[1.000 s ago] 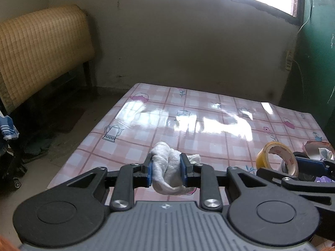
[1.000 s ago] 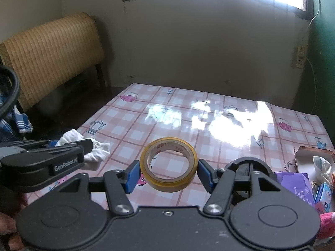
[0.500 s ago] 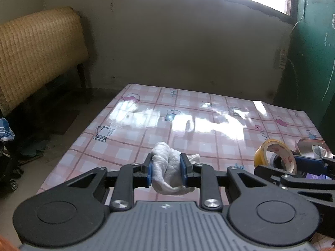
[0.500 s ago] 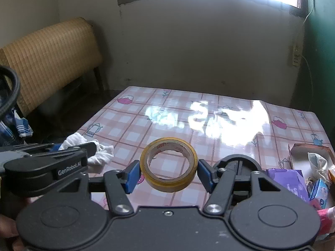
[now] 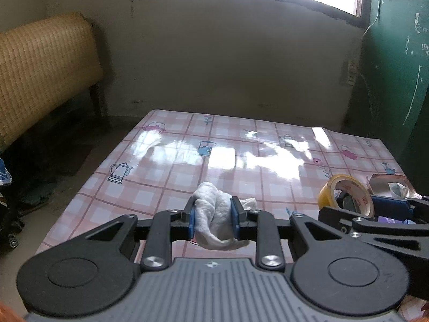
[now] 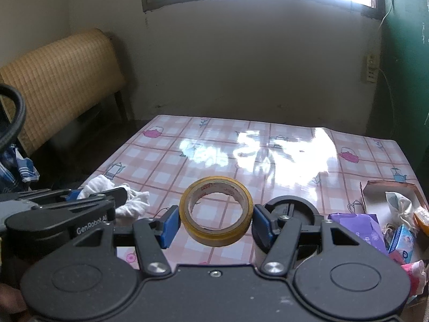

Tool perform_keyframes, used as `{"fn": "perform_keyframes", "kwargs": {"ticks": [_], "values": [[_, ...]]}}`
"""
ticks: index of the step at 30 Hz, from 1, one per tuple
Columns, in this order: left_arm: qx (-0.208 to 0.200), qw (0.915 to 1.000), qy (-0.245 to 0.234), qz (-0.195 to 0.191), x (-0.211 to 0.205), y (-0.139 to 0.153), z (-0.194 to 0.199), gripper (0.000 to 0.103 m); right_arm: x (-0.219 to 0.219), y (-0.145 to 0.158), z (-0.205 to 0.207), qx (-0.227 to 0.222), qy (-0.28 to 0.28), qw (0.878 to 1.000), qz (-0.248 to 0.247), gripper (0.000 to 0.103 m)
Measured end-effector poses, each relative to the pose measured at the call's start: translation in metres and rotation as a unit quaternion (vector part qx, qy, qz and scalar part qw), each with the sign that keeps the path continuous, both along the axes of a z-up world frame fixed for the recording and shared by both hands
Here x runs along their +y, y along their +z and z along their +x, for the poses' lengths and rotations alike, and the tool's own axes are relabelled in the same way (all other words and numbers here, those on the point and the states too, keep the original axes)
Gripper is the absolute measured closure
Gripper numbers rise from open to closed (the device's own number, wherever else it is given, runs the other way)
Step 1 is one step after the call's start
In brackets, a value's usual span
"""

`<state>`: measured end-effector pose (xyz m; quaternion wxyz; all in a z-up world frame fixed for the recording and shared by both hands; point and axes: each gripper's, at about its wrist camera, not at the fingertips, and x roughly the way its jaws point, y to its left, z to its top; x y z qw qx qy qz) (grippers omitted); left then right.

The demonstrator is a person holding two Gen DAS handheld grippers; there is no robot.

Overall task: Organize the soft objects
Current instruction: 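Carry the white cloth with the left tool while the right tool carries the tape roll toward the tray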

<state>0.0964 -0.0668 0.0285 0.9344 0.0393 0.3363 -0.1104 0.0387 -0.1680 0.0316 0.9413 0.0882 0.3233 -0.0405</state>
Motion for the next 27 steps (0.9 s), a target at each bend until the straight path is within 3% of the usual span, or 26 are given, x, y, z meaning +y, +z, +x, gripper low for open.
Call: {"fn": "perform_keyframes", "kwargs": {"ticks": [27], "values": [[0.002,0.9985,-0.054,0.000,-0.043,-0.005,0.001,0.076,-0.033,0.000,-0.013,-0.001,-0.051,0.999,0.003,0.032]]}}
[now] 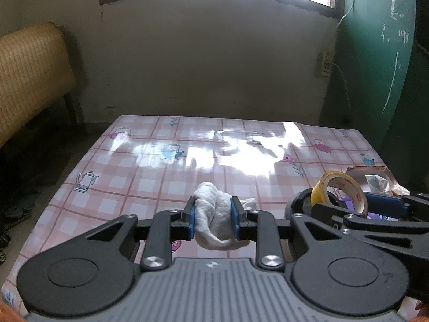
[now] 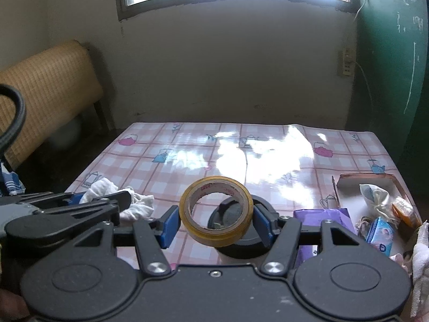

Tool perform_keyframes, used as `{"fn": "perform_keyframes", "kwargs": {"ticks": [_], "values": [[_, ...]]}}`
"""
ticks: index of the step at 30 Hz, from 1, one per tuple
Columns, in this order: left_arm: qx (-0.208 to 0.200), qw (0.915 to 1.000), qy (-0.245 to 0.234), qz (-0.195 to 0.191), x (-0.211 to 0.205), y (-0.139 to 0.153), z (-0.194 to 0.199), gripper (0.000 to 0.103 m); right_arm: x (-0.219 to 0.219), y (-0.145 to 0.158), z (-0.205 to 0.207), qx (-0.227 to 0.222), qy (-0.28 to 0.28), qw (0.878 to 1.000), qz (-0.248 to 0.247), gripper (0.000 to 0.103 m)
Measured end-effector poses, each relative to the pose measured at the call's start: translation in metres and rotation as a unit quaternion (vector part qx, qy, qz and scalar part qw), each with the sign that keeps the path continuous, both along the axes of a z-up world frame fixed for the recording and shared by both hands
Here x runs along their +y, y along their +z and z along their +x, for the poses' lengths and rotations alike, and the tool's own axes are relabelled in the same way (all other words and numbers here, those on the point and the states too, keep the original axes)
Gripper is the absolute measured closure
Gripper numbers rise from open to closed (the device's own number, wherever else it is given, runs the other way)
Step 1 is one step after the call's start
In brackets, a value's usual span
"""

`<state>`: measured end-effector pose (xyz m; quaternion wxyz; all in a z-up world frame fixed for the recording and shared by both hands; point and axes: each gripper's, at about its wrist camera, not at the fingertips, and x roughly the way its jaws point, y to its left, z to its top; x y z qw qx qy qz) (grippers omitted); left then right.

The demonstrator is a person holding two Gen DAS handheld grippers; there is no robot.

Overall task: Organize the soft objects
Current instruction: 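Carry the white cloth with the left tool while the right tool carries the tape roll toward the tray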

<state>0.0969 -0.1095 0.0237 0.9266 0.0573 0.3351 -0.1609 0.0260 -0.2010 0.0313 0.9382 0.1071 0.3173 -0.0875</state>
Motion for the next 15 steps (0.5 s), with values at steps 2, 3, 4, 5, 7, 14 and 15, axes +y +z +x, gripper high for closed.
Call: {"fn": "perform_keyframes", "kwargs": {"ticks": [2,3,4,5,7,14,15], "values": [[0.000,1.0000,-0.005,0.000,-0.002,0.000,0.000,0.076,-0.003,-0.001,-0.001,0.001,-0.004,1.000,0.000,0.032],[0.000,1.0000,-0.007,-0.001,-0.004,0.000,0.000,0.076,-0.005,-0.001,-0.002,0.001,-0.005,1.000,0.000,0.032],[0.000,1.0000,-0.009,-0.001,-0.005,0.000,0.000,0.076,-0.007,-0.001,-0.003,0.001,-0.007,1.000,0.001,0.032],[0.001,0.9999,-0.010,-0.001,-0.007,0.000,-0.001,0.076,-0.008,-0.001,-0.003,0.001,-0.009,1.000,0.001,0.032],[0.002,0.9999,-0.013,-0.001,-0.011,-0.001,-0.001,0.076,-0.012,-0.001,-0.005,0.001,-0.011,1.000,0.002,0.032],[0.003,0.9995,-0.030,-0.001,-0.024,-0.002,-0.004,0.076,-0.024,-0.003,-0.011,0.002,-0.024,1.000,0.003,0.032],[0.004,0.9995,-0.032,-0.002,-0.026,-0.003,-0.004,0.076,-0.026,-0.003,-0.012,0.003,-0.026,1.000,0.004,0.032]]}}
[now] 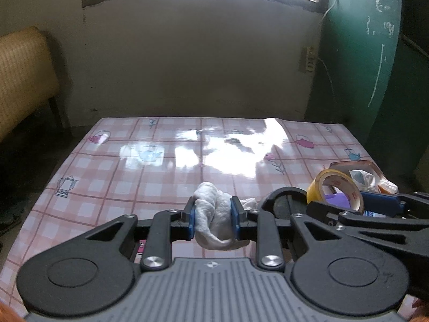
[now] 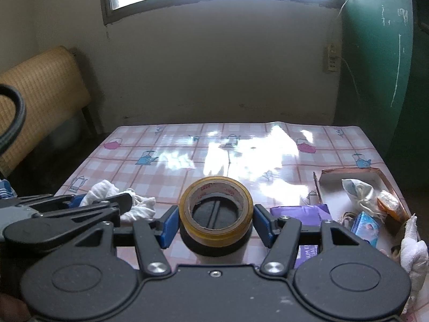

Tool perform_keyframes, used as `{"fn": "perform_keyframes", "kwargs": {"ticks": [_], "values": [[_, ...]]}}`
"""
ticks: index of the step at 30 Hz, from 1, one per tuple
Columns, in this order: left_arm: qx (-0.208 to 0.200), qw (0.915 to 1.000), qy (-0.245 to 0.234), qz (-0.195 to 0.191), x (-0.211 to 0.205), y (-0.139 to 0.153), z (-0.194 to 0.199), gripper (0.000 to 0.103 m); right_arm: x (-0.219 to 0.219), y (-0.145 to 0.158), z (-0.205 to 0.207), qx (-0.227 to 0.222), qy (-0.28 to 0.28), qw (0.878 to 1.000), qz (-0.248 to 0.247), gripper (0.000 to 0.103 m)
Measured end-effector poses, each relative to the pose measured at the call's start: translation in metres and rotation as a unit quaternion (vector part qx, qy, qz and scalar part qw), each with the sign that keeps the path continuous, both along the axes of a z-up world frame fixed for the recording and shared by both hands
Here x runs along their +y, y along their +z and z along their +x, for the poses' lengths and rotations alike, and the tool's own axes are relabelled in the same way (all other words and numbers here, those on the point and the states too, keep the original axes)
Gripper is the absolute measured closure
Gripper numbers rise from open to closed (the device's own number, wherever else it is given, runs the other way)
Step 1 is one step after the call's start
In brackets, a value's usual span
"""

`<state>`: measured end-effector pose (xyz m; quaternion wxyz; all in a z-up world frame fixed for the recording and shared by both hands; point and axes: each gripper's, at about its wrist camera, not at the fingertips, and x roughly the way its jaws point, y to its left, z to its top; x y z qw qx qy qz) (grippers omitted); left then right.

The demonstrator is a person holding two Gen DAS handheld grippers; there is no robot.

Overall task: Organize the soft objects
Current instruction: 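Carry the white cloth with the left tool while the right tool carries the tape roll toward the tray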

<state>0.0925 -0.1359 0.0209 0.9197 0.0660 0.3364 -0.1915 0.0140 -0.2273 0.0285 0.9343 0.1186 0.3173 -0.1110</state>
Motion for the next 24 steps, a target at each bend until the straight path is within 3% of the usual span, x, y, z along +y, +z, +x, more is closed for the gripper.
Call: {"fn": "perform_keyframes", "kwargs": {"ticks": [24], "values": [[0.001,0.9991,-0.043,0.003,-0.035,-0.003,-0.012,0.076,-0.040,-0.005,-0.022,0.010,-0.032,0.999,-0.007,0.032]]}}
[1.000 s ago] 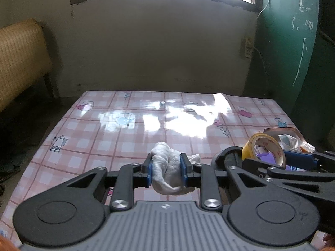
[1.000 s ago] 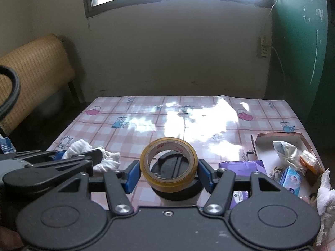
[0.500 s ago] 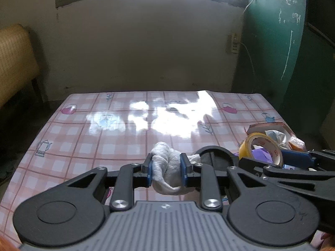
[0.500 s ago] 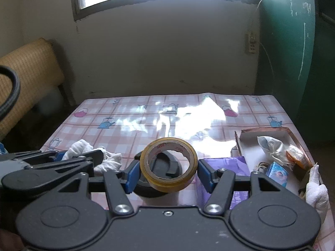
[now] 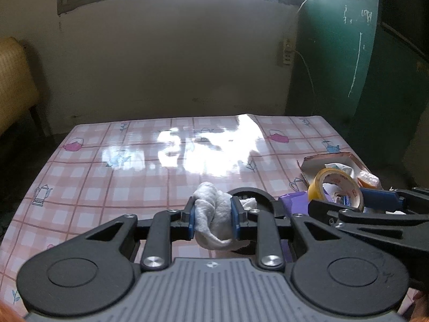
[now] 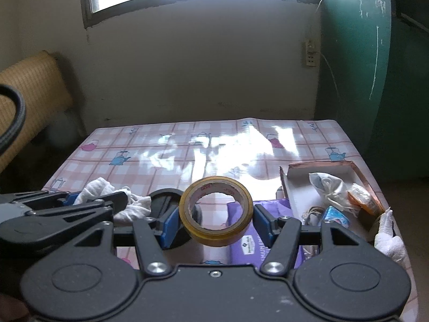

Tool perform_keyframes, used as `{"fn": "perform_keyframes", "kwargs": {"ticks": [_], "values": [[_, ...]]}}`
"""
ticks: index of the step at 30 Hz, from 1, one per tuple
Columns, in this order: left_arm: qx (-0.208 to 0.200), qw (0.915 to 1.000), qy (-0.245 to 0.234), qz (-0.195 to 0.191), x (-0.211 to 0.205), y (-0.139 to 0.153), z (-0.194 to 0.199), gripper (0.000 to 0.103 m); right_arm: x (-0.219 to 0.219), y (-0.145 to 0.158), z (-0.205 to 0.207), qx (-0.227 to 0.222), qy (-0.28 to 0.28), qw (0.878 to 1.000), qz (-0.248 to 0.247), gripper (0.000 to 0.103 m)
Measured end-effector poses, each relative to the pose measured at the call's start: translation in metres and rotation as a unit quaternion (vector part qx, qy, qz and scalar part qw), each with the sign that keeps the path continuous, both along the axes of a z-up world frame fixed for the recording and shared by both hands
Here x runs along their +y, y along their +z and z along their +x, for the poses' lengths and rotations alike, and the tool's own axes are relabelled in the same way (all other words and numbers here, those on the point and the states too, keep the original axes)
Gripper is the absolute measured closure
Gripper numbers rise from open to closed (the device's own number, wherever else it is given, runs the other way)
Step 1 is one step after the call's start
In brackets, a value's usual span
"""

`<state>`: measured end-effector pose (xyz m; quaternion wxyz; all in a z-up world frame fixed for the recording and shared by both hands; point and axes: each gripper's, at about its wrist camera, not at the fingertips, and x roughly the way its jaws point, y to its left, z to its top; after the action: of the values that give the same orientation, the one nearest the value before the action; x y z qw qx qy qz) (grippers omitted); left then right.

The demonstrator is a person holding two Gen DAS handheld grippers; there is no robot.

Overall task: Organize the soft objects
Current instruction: 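Carry the white cloth with the left tool while the right tool carries the tape roll toward the tray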

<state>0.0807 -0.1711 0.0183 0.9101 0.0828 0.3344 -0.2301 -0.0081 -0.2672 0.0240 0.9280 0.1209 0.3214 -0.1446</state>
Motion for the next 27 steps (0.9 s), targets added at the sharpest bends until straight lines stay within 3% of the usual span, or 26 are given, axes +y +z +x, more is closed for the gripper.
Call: {"fn": "perform_keyframes", "kwargs": {"ticks": [27], "values": [[0.002,0.9989,-0.047,0.002,-0.043,-0.003,-0.017,0.076,-0.044,-0.009,-0.024,0.010,-0.031,0.999,-0.008,0.032]]}}
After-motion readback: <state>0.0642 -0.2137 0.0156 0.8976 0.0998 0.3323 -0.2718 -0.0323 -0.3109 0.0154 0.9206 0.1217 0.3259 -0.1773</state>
